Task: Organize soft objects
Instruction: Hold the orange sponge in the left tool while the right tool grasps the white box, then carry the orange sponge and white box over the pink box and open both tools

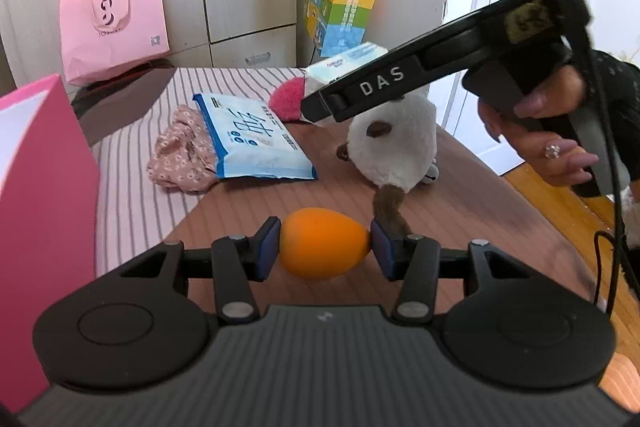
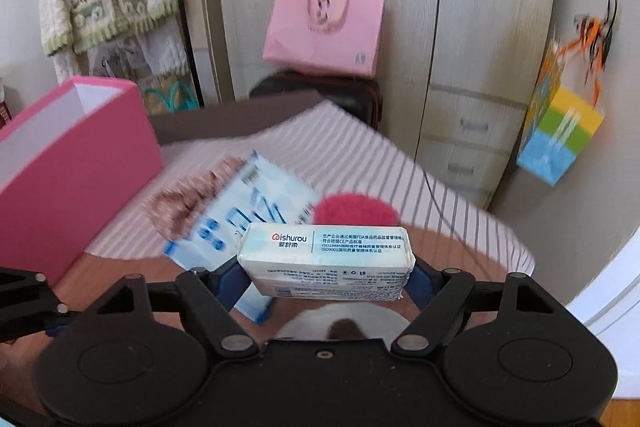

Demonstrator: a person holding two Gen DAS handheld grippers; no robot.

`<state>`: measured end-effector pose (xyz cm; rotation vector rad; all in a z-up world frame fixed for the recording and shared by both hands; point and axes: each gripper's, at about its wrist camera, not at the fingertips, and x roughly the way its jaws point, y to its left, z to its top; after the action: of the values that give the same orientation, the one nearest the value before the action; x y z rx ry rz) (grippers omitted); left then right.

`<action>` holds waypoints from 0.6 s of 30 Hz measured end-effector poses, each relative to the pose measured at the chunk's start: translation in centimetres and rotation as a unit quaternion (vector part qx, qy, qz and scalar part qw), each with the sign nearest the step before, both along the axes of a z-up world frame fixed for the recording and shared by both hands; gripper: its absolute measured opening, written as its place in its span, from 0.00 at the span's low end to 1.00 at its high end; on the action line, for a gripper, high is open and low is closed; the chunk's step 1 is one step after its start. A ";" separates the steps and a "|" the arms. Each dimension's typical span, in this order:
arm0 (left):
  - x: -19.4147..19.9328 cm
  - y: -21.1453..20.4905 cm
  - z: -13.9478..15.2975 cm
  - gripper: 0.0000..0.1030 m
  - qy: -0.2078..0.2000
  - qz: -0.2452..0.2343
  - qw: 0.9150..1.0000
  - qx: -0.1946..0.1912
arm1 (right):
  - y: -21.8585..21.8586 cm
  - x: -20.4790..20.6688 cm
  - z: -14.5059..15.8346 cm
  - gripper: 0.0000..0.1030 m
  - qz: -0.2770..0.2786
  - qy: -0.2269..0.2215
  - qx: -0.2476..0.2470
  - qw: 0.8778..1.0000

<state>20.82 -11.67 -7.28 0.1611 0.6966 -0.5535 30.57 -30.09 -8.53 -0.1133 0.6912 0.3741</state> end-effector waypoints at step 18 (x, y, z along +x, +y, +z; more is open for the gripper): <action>-5.7 4.7 1.9 0.46 0.003 0.018 1.000 0.004 | 4.5 -10.6 3.0 0.80 0.055 -0.033 -0.007 0.998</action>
<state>15.14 -7.00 -5.33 0.1548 0.7063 -0.5158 19.94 -25.57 -5.54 -0.1776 0.6232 0.4698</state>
